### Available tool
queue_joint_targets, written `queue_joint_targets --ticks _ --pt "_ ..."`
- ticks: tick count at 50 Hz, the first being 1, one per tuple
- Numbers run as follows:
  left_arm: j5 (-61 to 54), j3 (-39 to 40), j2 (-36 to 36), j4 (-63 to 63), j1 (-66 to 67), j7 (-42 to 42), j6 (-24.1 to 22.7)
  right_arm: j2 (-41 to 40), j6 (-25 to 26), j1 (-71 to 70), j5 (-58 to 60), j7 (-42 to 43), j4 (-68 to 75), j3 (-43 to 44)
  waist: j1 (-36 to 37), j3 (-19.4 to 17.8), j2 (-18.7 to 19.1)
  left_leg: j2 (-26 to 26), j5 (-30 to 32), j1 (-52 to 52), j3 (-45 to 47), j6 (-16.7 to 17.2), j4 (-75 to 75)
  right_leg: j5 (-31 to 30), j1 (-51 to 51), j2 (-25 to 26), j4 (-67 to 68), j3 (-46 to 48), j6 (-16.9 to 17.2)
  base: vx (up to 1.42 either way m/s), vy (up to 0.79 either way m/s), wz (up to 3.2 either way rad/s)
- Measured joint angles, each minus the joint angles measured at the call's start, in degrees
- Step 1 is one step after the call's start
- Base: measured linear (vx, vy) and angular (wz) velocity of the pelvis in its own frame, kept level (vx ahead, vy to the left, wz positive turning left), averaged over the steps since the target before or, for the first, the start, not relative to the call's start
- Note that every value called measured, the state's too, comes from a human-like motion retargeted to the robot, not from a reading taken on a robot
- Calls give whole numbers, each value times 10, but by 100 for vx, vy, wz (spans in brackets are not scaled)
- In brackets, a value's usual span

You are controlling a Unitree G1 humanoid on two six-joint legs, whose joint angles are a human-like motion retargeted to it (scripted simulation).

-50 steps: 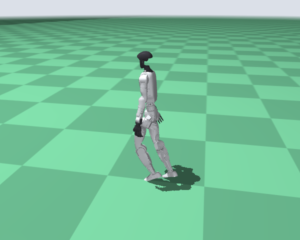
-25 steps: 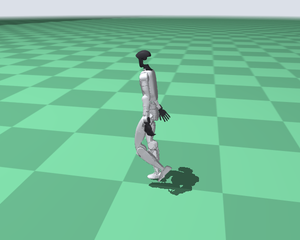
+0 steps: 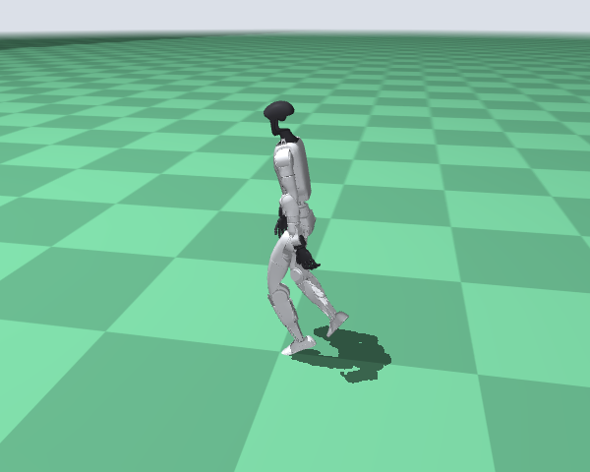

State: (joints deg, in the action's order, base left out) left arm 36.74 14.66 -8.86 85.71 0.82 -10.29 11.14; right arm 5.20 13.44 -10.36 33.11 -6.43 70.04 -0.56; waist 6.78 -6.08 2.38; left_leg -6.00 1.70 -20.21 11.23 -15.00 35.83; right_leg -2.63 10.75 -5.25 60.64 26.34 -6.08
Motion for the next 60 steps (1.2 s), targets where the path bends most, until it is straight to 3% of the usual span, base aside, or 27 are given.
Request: queue_joint_targets --ticks 3,7,10,13,15,17,19,22,25,27,30,33,35,37,38,40,41,42,43,45,47,51,53,55,57,60 --pt "-8 -1 -3 -14 -17 5 4 6 -11 39 38 63 22 5 -27 6 4 -5 3 24 -15 0 -5 59 9 17 -39 18 9 62 -5 38" --pt "-36 -22 -9 -51 -35 24 -13 15 -24 74 50 140 112 27 -49 6 -17 22 12 75 -14 0 -36 63 4 18 -230 46 -9 48 -10 33" --pt "-60 -40 -16 -86 -49 28 -40 24 -16 93 35 98 178 38 -61 -6 -57 63 9 121 2 0 -48 36 -3 31 -401 -6 -7 53 -16 15" --pt "-78 -51 -25 -118 -70 36 -54 29 13 110 23 32 226 63 -59 -26 -93 106 -11 148 -10 0 -22 -13 -9 22 -489 -61 17 49 -20 -8" --pt "-89 -46 -24 -140 -85 53 -45 29 26 118 5 -8 254 81 -51 -35 -112 118 -41 157 -10 0 12 -32 -19 17 -514 -55 -1 44 -23 -31" --pt "-100 -29 -14 -161 -94 80 -48 28 31 127 -15 -43 271 89 -33 -42 -122 113 -77 157 -2 0 68 -48 -34 19 -513 -39 -58 58 -35 -58" --pt "-116 -20 -4 -175 -96 99 -62 25 41 132 -25 -80 274 87 -26 -44 -114 75 -105 158 15 0 129 6 -41 37 -486 -42 -85 64 -32 -45" --pt "-118 -21 4 -169 -83 83 -67 28 59 125 -23 -102 274 78 -28 -55 -92 21 -98 155 17 0 226 29 -33 72 -423 -94 -84 49 -14 -25" --pt "-69 -23 7 -133 -63 55 -55 32 45 109 -23 -64 273 73 -24 -44 -67 -25 -18 106 0 0 344 42 -66 91 -432 -61 -80 41 -3 -35" --pt "-27 -37 2 -99 -50 44 -46 29 24 99 -34 -35 262 65 -16 -37 -53 -23 24 57 -36 0 408 34 -91 113 -457 -64 -82 60 -8 -10" --pt "17 -56 -6 -59 -22 42 -36 21 11 78 -46 -3 246 68 -32 -18 -42 -44 -43 18 -70 0 461 21 -116 131 -482 -44 -68 54 5 73" --pt "18 -28 1 -25 14 33 -40 16 5 45 -52 1 241 60 -10 -1 -47 -73 -33 25 24 0 378 12 -152 128 -500 -62 -47 52 34 -22" --pt "11 -6 4 -2 33 26 -39 11 8 23 -56 -15 228 56 -7 4 -55 -50 -4 41 85 0 257 8 -170 108 -502 -57 -26 39 75 26" --pt "-2 8 10 14 46 30 -36 6 12 13 -61 -42 190 54 -12 9 -62 10 27 61 138 6 73 5 -168 72 -488 -56 7 35 83 91" --pt "-9 11 13 19 50 36 -35 4 10 9 -64 -53 165 55 -20 14 -58 47 51 63 131 25 -29 16 -158 61 -466 -44 20 20 53 101" --pt "-21 20 12 24 53 45 -33 1 -1 -1 -72 -68 109 54 -19 10 -33 74 73 71 38 112 -168 47 -148 78 -414 -35 34 32 19 35" --pt "-26 21 14 24 53 47 -34 3 -9 -5 -77 -70 77 46 -15 2 -24 70 88 71 21 112 -184 53 -150 80 -390 -29 37 42 8 -25" --pt "-31 23 15 24 54 48 -34 4 -17 -7 -82 -71 45 35 -12 -5 -19 69 94 69 15 94 -188 61 -148 80 -361 -30 42 51 11 -38" --pt "-33 23 15 27 57 45 -33 7 -26 -3 -87 -73 15 17 -12 -6 -22 77 83 66 29 39 -168 71 -141 77 -325 -45 48 66 -2 -69" --pt "-28 26 2 36 58 28 -27 7 -46 -2 -82 -72 -24 -11 5 -3 -26 10 21 60 114 0 -67 96 -149 82 -270 -33 31 65 -25 -111" --pt "-13 39 -5 31 45 13 -22 -3 -53 -13 -54 -54 -40 -13 0 -8 -16 -9 -25 37 55 0 -6 57 -135 81 -205 -16 34 36 -11 -63" --pt "-24 19 -9 15 15 33 -20 -12 -22 -3 -6 -27 -32 14 13 -16 -6 -45 -68 54 57 0 56 -31 -90 33 -36 17 9 58 -8 -31" --pt "-40 12 -7 16 -3 54 -22 -5 -22 15 17 -28 -15 15 3 -14 -10 -39 -66 73 52 0 46 -25 -64 34 3 4 14 58 -4 23" --pt "-46 7 -2 14 -19 62 -22 1 -27 37 68 -22 19 28 -7 -9 -6 -29 -59 92 39 0 29 21 -56 40 -10 12 21 49 2 47" --pt "-50 0 4 4 -31 61 -23 10 -17 50 108 -21 76 42 -22 -5 -13 -9 -46 119 34 0 -2 22 -48 41 -73 12 28 47 2 69" --pt "-58 -18 8 -20 -49 58 -38 20 10 65 131 -62 163 58 -48 -9 -31 30 -31 163 19 0 -50 20 -40 39 -207 13 6 54 -7 70"
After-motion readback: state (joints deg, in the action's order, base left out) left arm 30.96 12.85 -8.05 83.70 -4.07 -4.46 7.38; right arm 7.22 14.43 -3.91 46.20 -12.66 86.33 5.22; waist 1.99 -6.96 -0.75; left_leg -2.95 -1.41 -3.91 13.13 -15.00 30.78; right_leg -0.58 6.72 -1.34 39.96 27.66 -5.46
